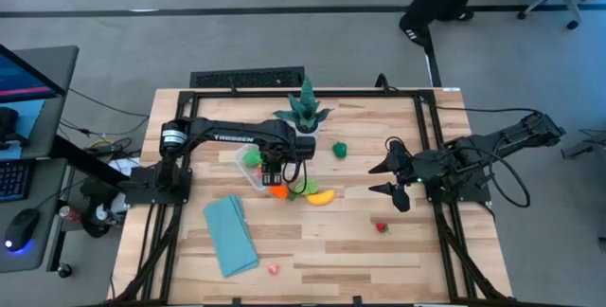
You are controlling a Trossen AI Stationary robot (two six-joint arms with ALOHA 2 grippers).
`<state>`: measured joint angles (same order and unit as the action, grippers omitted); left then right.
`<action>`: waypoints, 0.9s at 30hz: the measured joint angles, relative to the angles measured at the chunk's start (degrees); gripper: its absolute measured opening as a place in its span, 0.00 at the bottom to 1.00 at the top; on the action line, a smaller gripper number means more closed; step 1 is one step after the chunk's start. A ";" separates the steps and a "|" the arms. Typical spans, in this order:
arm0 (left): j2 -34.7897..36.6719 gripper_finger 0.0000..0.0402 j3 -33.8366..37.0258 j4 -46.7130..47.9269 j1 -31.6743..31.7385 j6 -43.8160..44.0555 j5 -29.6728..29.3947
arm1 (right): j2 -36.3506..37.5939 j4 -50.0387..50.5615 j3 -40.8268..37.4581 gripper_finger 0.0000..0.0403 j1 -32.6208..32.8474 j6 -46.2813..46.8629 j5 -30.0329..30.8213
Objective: Pick and placing Produce into tupperware
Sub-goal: Put the green peas into the transparent container
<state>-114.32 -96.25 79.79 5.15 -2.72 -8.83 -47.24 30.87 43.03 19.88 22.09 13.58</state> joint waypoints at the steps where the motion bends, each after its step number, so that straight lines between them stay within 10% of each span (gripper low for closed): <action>1: -0.01 0.36 0.37 -0.34 0.06 -0.24 0.01 | 0.00 0.02 0.00 0.58 0.00 0.00 0.00; 27: -0.04 0.36 2.48 -1.21 3.74 -2.91 1.06 | 0.00 0.03 0.00 0.58 0.00 0.57 0.00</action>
<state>-114.37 -93.78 78.57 8.88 -5.63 -7.77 -47.24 30.90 43.03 19.88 22.65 13.58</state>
